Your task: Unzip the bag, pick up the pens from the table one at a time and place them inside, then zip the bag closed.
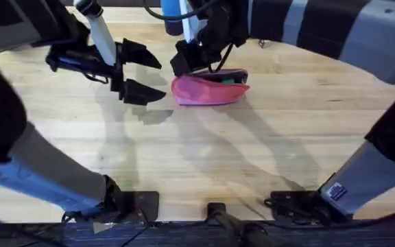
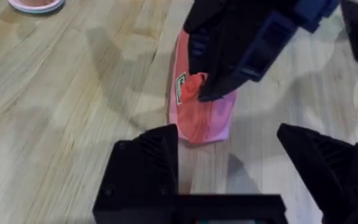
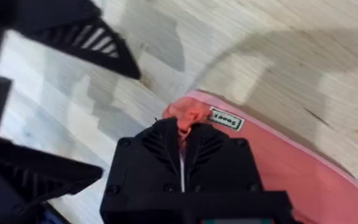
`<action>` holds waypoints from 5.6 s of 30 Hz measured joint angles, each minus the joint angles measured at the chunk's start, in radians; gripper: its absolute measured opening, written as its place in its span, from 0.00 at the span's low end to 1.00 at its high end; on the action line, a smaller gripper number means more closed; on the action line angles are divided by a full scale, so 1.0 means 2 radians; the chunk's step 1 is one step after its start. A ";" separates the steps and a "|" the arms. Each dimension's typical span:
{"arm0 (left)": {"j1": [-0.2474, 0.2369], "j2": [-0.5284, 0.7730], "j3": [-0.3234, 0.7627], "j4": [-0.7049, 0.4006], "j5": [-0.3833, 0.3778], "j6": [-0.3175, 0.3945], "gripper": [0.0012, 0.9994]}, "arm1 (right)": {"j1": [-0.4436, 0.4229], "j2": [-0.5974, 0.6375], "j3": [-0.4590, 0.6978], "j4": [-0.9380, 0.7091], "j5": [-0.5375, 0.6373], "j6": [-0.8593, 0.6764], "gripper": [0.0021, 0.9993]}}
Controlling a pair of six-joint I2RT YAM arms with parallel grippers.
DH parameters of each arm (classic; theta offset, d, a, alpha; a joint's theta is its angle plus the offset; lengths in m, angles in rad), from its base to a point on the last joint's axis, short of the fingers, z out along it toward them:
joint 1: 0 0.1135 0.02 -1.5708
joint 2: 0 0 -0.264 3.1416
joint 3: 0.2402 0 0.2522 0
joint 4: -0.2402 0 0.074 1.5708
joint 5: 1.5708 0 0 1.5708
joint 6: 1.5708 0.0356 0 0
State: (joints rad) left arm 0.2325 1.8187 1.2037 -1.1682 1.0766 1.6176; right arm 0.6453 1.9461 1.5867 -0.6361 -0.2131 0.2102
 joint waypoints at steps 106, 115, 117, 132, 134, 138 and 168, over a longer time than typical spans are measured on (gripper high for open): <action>-0.087 0.088 0.001 0.070 0.071 0.002 0.04 | -0.257 -0.035 0.005 -0.161 -0.015 -0.030 0.03; -0.086 0.088 0.001 0.070 0.069 0.002 0.04 | -0.260 -0.035 0.005 -0.165 -0.014 -0.031 0.03; -0.086 0.088 0.001 0.070 0.069 0.002 0.04 | -0.260 -0.035 0.005 -0.165 -0.013 -0.031 0.03; -0.087 0.088 0.001 0.070 0.066 0.002 0.04 | -0.282 0.014 0.004 -0.166 -0.013 -0.026 0.03; -0.087 0.088 0.001 0.070 0.066 0.002 0.04 | -0.282 0.014 0.004 -0.166 -0.013 -0.026 0.03; -0.087 0.088 0.001 0.070 0.066 0.002 0.04 | -0.282 0.012 0.004 -0.167 -0.013 -0.026 0.05; -0.072 0.088 0.000 0.062 0.040 0.002 0.98 | -0.300 -0.138 0.007 -0.255 -0.052 -0.159 1.00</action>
State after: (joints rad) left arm 0.0891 1.9953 1.2038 -1.0432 1.1562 1.6208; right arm 0.0462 1.6691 1.6016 -1.1461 -0.3163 -0.1073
